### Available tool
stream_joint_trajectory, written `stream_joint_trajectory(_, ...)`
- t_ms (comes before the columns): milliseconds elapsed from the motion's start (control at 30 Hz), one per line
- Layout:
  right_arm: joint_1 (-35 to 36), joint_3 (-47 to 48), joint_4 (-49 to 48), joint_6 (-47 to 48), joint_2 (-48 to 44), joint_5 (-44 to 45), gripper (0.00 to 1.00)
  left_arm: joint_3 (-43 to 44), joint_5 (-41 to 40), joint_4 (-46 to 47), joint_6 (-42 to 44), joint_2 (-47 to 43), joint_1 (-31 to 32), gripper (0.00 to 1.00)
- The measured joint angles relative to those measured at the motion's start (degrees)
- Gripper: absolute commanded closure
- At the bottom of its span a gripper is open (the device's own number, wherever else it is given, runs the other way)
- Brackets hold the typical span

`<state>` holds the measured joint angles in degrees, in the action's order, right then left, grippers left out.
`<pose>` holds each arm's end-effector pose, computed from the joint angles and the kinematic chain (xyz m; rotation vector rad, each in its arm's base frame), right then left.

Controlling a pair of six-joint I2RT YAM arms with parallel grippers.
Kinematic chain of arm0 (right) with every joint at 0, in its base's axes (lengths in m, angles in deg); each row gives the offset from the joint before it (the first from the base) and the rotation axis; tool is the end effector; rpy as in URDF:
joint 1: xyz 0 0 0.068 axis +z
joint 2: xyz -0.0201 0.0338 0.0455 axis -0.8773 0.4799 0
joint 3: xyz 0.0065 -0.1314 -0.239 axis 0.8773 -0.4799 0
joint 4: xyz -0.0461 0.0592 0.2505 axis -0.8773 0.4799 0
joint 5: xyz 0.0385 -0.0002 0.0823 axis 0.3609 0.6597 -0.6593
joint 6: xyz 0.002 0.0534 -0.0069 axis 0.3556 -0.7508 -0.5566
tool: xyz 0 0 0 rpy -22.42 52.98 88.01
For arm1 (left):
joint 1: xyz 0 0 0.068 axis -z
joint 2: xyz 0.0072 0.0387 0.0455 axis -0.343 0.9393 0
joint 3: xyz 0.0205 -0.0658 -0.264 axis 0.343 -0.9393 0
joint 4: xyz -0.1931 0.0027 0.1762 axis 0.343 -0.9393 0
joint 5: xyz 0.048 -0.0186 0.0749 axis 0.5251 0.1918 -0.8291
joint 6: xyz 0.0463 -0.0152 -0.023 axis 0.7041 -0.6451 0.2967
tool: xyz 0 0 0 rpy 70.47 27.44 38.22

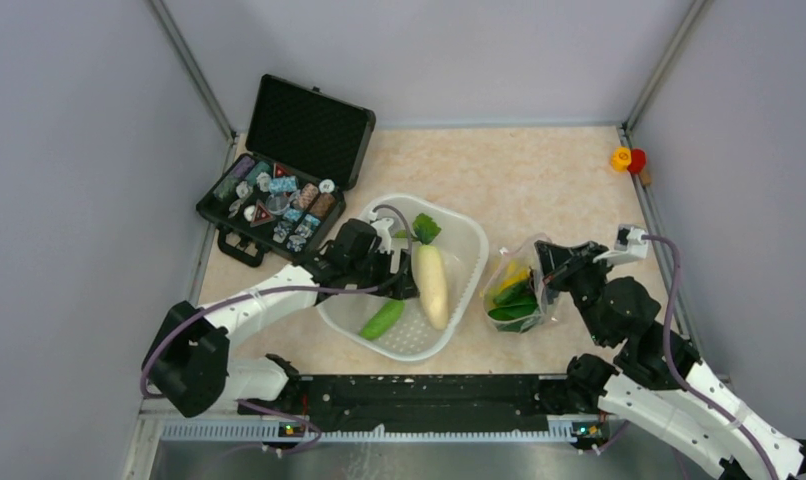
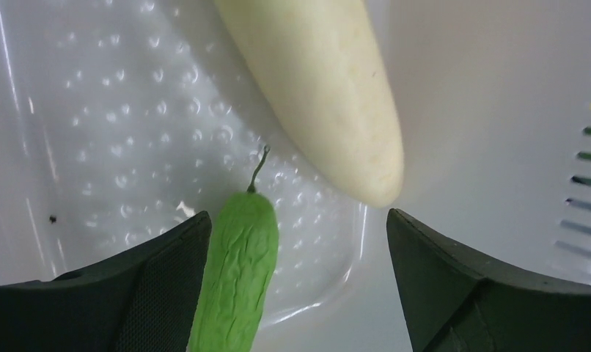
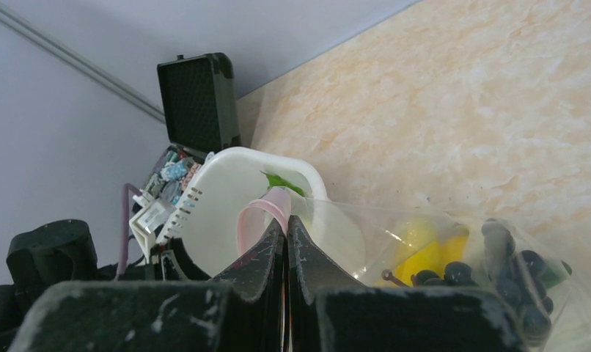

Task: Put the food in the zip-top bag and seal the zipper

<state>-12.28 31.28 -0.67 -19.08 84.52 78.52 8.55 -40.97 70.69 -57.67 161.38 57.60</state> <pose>0.0763 0.0559 0.3215 0.3689 1.6270 0.6801 0.1934 -0.1618 0.2099 0.3946 2.5190 -0.8368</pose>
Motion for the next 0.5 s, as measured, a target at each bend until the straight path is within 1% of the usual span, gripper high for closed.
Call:
stream_joint_trajectory(167,0.0,0.0,-0.1,-0.1,0.2,-0.1,0.99,2.5,-0.1,6.8,-2.4,4.7,0.4,0.06)
stream_joint_trajectory(233,0.0,0.0,-0.3,-0.2,0.2,-0.2,0.99,4.4,-1.6,7.0,-2.4,7.4,0.5,0.04)
stream_joint_trajectory(300,0.0,0.0,-0.3,-0.2,0.2,-0.4,0.99,7.9,-3.6,6.3,-2.1,10.8,0.7,0.04)
stream_joint_trajectory(367,0.0,0.0,-0.3,-0.2,0.2,-0.6,0.99,12.2,-5.7,5.6,-1.6,14.5,0.7,0.05)
stream_joint_trajectory(500,0.0,0.0,-0.3,-0.1,0.2,-1.0,0.99,18.4,-7.9,5.9,-0.7,20.6,0.6,0.13)
